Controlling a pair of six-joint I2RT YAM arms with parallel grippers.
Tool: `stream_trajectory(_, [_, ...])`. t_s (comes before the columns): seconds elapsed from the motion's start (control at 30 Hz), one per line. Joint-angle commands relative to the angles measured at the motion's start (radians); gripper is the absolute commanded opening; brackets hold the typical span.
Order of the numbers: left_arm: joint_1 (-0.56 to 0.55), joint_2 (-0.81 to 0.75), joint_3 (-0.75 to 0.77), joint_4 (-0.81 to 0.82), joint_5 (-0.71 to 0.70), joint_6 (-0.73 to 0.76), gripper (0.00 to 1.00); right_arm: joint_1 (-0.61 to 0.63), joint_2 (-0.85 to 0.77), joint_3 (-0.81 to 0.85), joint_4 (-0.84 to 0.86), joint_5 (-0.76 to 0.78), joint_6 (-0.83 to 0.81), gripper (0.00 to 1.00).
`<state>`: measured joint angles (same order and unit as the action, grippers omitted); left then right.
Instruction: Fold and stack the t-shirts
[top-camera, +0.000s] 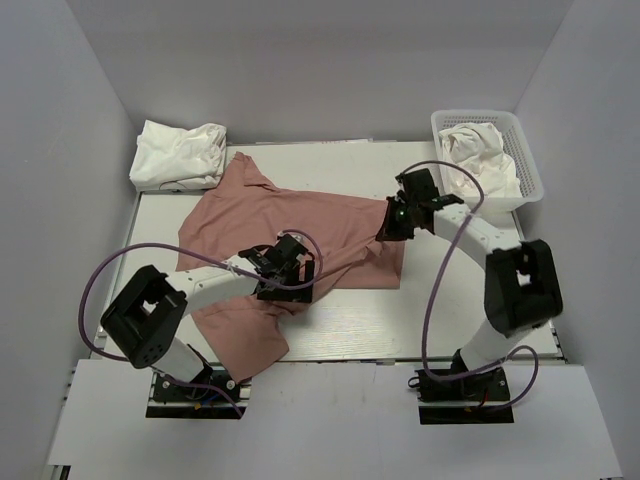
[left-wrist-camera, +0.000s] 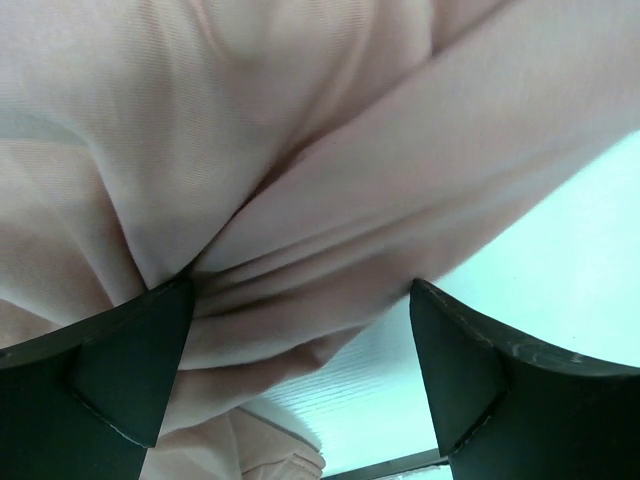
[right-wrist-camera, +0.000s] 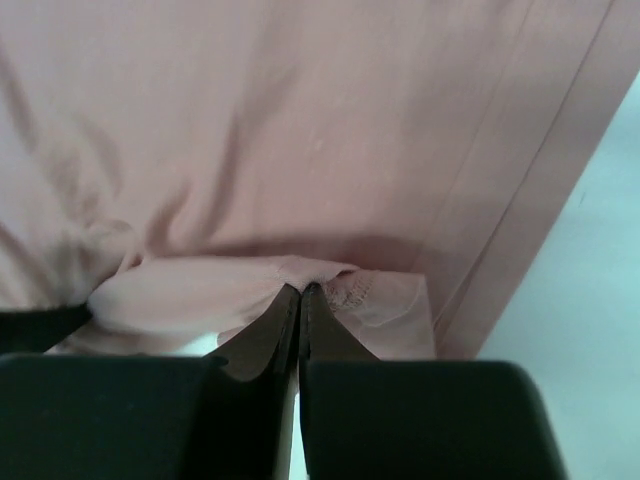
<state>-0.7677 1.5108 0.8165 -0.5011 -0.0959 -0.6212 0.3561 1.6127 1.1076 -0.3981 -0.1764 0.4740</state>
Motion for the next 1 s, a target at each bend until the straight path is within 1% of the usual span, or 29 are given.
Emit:
stream_trajectory(0.0, [0.010,0.025,0.015,-0.123,-0.060,-0.008,1.00,-0.034,0.114,0.112,0.004,0.080,-0.133,0.01])
stream_trajectory(0.03, [0.010,0.034,0.015,-0.132,-0.061,-0.008,1.00,-0.040,0.130,0.141,0.013,0.116,-0.146,0.05])
stream_trajectory(0.07, [0.010,0.034,0.027,-0.132,-0.061,-0.008,1.00,-0.042,0.165,0.156,0.013,0.124,-0.162,0.19])
stream_trajectory(0.13, [0.010,0.045,0.036,-0.143,-0.071,-0.008,1.00,-0.042,0.202,0.189,0.015,0.170,-0.198,0.31])
stream_trajectory(0.2, [0.010,0.055,0.036,-0.143,-0.071,-0.008,1.00,-0.043,0.199,0.199,0.019,0.172,-0.216,0.44])
stream_trajectory(0.27, [0.010,0.055,0.046,-0.143,-0.071,-0.008,1.00,-0.042,0.153,0.157,0.068,0.172,-0.218,0.50])
stream_trajectory(0.3, [0.010,0.066,0.055,-0.143,-0.071,-0.008,1.00,-0.045,0.136,0.117,0.096,0.205,-0.224,0.50])
stream_trajectory(0.33, [0.010,0.066,0.055,-0.143,-0.071,-0.008,1.00,-0.036,0.072,0.095,0.107,0.227,-0.236,0.50])
stream_trajectory(0.37, [0.010,0.066,0.064,-0.143,-0.071,-0.008,1.00,-0.032,0.047,0.013,0.139,0.224,-0.274,0.50])
stream_trajectory(0.4, [0.010,0.075,0.064,-0.152,-0.071,-0.008,1.00,-0.025,-0.002,-0.018,0.169,0.203,-0.294,0.50])
stream_trajectory(0.43, [0.010,0.075,0.064,-0.152,-0.071,-0.008,1.00,-0.017,-0.043,-0.072,0.177,0.187,-0.332,0.55])
stream_trajectory(0.5, [0.010,0.075,0.064,-0.152,-0.071,-0.008,1.00,-0.003,-0.094,-0.139,0.188,0.141,-0.356,0.55])
stream_trajectory(0.53, [0.010,0.075,0.073,-0.152,-0.071,0.003,1.00,0.007,-0.123,-0.179,0.188,0.132,-0.371,0.63])
stream_trajectory(0.57, [0.010,0.075,0.073,-0.152,-0.071,0.003,1.00,0.018,-0.143,-0.196,0.173,0.115,-0.374,0.67])
stream_trajectory(0.6, [0.010,0.075,0.073,-0.152,-0.071,0.003,1.00,0.024,-0.151,-0.228,0.170,0.111,-0.380,0.90])
stream_trajectory(0.7, [0.010,0.085,0.073,-0.152,-0.071,0.012,1.00,0.064,-0.163,-0.265,0.157,0.094,-0.391,0.90])
stream_trajectory(0.8, [0.010,0.106,0.085,-0.162,-0.061,0.021,1.00,0.096,-0.145,-0.273,0.159,0.132,-0.371,0.90])
stream_trajectory(0.83, [0.010,0.106,0.098,-0.162,-0.061,0.021,1.00,0.116,-0.136,-0.272,0.159,0.170,-0.368,0.90])
stream_trajectory(0.87, [0.010,0.106,0.098,-0.162,-0.061,0.021,1.00,0.127,-0.119,-0.266,0.157,0.172,-0.377,0.90])
stream_trajectory(0.9, [0.010,0.106,0.098,-0.171,-0.061,0.021,1.00,0.138,-0.102,-0.261,0.154,0.254,-0.374,0.90])
stream_trajectory(0.97, [0.010,0.106,0.098,-0.171,-0.061,0.021,1.00,0.162,-0.076,-0.235,0.154,0.297,-0.376,0.90])
